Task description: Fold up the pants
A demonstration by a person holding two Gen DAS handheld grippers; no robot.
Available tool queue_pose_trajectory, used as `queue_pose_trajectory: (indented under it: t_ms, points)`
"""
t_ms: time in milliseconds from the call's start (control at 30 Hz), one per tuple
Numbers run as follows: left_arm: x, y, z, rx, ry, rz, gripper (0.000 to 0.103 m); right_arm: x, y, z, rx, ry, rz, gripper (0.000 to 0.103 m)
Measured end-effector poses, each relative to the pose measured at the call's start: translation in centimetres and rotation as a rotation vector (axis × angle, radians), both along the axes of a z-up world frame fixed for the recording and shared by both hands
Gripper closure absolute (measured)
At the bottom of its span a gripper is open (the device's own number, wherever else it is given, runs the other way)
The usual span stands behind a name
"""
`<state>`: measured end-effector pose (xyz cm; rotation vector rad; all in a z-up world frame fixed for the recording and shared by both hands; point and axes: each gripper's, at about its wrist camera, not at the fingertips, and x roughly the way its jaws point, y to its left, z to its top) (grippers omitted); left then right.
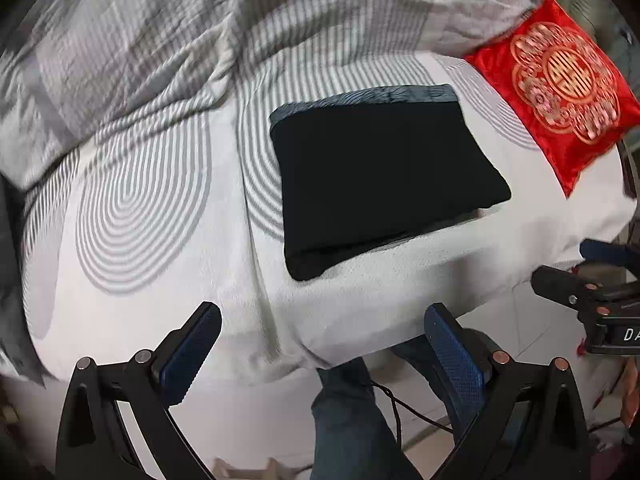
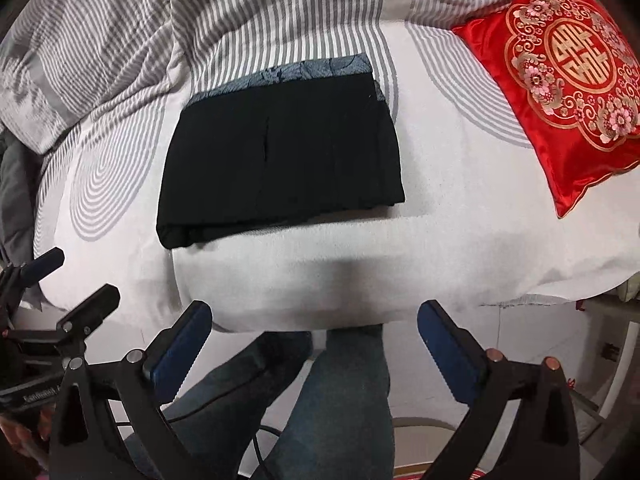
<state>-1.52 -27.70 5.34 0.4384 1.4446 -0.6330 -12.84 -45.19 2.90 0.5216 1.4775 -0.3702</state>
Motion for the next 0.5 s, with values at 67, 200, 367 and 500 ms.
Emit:
queue_pose_trajectory:
  t_ms: [67, 200, 367, 500]
  points:
    - [0.1, 0.6, -0.6, -0.008, 0.037, 0.045, 0.001, -0.2, -0.4, -0.4, 0.000, 0.022, 0.007, 0.000]
    - [0.0, 1.2, -2.3, 0.010, 0.090, 0.106, 0.001, -0.5, -1.6, -2.0, 0.004, 0.080, 0.020, 0.000]
    - [-0.5, 1.6, -4.0, 0.029, 0.157, 0.189, 0.001, -0.4, -3.4, -3.6, 0.021, 0.126, 0.042, 0.000]
    - [-0.8, 1.2, -5.1, 0.052, 0.195, 0.213, 0.001, 0.2, -3.9, -4.5, 0.036, 0.138, 0.087, 0.000]
